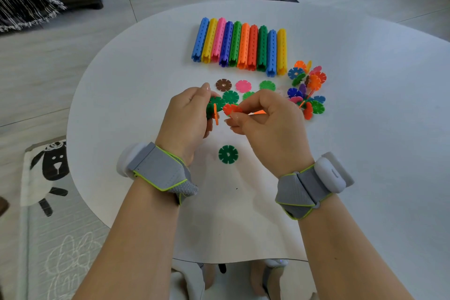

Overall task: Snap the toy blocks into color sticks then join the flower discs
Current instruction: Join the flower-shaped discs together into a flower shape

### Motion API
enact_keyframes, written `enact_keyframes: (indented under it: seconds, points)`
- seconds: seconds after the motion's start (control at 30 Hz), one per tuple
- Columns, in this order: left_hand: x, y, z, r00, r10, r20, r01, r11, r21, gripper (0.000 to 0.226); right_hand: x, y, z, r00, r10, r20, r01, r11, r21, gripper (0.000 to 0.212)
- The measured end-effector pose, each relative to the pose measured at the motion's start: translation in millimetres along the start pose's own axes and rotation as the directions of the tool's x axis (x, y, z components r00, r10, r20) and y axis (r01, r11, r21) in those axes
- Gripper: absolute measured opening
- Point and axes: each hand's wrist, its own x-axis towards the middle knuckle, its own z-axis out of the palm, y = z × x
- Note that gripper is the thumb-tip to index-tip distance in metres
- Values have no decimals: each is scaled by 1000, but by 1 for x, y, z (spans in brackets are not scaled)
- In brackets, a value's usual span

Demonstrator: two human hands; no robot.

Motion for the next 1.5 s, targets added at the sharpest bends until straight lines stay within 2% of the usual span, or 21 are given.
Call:
enact_keyframes:
  seconds: [0.13, 0.4, 0.7, 0.93, 1.1, 1.2, 1.3, 1.37, 1.43, 1.5]
  points:
    - [0, -1, 0, 1000, 27, 2, -27, 1000, 8, 35, 0, 0, -1, 1000, 16, -1, -16, 1000, -21, 13]
    - [1, -2, 1, 999, 49, 13, -50, 997, 64, 34, -1, 1, 2, 1000, -10, -28, 8, 998, -66, 8]
    - [0, -5, 6, 981, 194, -16, -182, 943, 278, 38, -1, 2, 4, 999, -44, -16, 40, 984, -174, 8]
    - [3, -9, 8, 979, 204, 8, -198, 935, 295, 38, -2, 4, 10, 992, -117, -43, 109, 983, -145, 7]
    - [3, -7, 12, 980, 197, 9, -193, 949, 249, 37, -1, 7, 10, 986, -120, -111, 109, 988, -107, 10]
    - [0, -3, 15, 982, 187, 24, -188, 974, 122, 32, 3, 8, 8, 980, -124, -157, 115, 991, -65, 13]
    - [-3, 2, 16, 987, 149, 60, -148, 989, -27, 19, 3, 11, 10, 950, -197, -243, 171, 977, -124, 8]
    - [-2, 0, 14, 991, 128, 38, -126, 990, -65, 28, 1, 12, 9, 923, -254, -288, 203, 959, -196, 5]
    - [-1, -1, 11, 993, 120, 15, -118, 987, -106, 30, -1, 11, 7, 920, -283, -270, 219, 944, -245, 3]
    - [-1, -3, 9, 991, 131, -15, -132, 987, -92, 25, -3, 9, 4, 956, -227, -184, 169, 944, -284, 10]
